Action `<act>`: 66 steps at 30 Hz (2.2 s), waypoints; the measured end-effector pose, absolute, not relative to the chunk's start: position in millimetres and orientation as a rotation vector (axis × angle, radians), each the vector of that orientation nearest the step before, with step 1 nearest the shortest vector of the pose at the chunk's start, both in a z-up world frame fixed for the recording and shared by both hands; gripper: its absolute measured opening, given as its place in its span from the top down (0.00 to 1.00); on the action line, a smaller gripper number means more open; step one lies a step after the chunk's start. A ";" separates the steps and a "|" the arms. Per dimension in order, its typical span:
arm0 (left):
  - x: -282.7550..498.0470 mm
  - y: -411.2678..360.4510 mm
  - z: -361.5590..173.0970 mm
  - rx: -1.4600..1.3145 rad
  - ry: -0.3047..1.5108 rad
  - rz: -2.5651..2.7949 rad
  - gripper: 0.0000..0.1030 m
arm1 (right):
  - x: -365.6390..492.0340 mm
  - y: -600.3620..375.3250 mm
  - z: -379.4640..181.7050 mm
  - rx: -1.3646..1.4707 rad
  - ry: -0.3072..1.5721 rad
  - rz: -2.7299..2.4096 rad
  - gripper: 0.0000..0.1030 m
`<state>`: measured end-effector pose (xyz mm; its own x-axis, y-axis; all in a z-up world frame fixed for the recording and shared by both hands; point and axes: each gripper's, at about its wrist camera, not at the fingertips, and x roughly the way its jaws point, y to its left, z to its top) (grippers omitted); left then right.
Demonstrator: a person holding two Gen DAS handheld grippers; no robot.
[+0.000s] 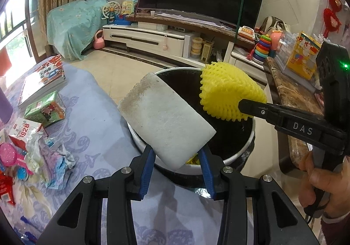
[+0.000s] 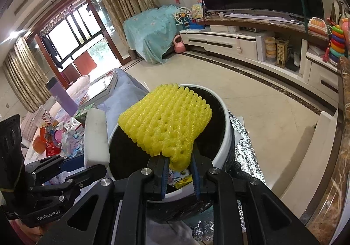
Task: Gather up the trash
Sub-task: 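Carry both items over the bin and open both grippers to drop them, then move both tools back over the table toward the blue plastic bag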
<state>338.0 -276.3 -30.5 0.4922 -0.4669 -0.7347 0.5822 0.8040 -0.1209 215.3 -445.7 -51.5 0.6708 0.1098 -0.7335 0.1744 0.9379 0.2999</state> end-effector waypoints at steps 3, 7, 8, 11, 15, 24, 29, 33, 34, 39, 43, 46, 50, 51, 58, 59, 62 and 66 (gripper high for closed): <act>341.9 -280.4 -32.0 0.153 0.846 -0.639 0.62 | 219.2 -449.3 -52.3 0.359 0.846 -0.039 0.81; 344.2 -284.6 -33.1 0.154 0.852 -0.638 0.62 | 224.4 -452.9 -52.3 0.355 0.850 -0.039 0.80; 345.4 -285.4 -33.5 0.153 0.854 -0.638 0.61 | 225.3 -453.3 -52.2 0.353 0.851 -0.040 0.80; 349.0 -287.5 -35.3 0.150 0.865 -0.641 0.59 | 227.7 -453.8 -51.8 0.347 0.854 -0.041 0.79; 352.5 -289.7 -34.6 0.145 0.877 -0.642 0.56 | 230.7 -454.3 -50.9 0.337 0.855 -0.054 0.77; 345.5 -281.4 -33.2 0.119 0.879 -0.627 0.47 | 228.7 -460.5 -48.6 0.361 0.835 -0.063 0.38; 329.1 -261.1 -36.9 0.072 0.889 -0.599 0.46 | 219.0 -456.7 -44.4 0.388 0.803 -0.063 0.30; 309.3 -243.6 -39.9 0.034 0.896 -0.572 0.46 | 209.7 -446.4 -44.3 0.413 0.782 -0.051 0.22; 303.6 -238.2 -40.6 0.025 0.897 -0.565 0.46 | 207.6 -443.0 -44.7 0.421 0.780 -0.047 0.21; 277.6 -213.8 -39.2 -0.013 0.897 -0.539 0.46 | 199.7 -426.3 -49.9 0.454 0.795 -0.017 0.17; 255.7 -194.8 -37.0 -0.059 0.894 -0.523 0.46 | 192.6 -412.0 -52.3 0.474 0.804 0.005 0.14; 237.9 -179.8 -35.2 -0.073 0.889 -0.510 0.46 | 187.3 -399.8 -54.2 0.478 0.810 0.020 0.13; 212.9 -161.5 -33.8 -0.089 0.881 -0.490 0.45 | 180.8 -384.0 -55.5 0.469 0.818 0.037 0.13; 208.9 -155.5 -32.9 -0.096 0.879 -0.483 0.45 | 179.2 -380.3 -55.8 0.466 0.820 0.042 0.13; 188.1 -115.1 -27.6 -0.139 0.876 -0.419 0.42 | 172.9 -354.2 -55.0 0.426 0.823 0.085 0.13; 185.3 -110.6 -26.8 -0.145 0.877 -0.411 0.42 | 172.3 -350.8 -55.0 0.423 0.823 0.090 0.13; 177.8 -96.3 -26.9 -0.166 0.881 -0.376 0.41 | 171.8 -342.4 -55.4 0.420 0.825 0.102 0.13; 173.5 -76.8 -27.6 -0.204 0.888 -0.327 0.41 | 172.4 -327.9 -56.6 0.415 0.831 0.126 0.13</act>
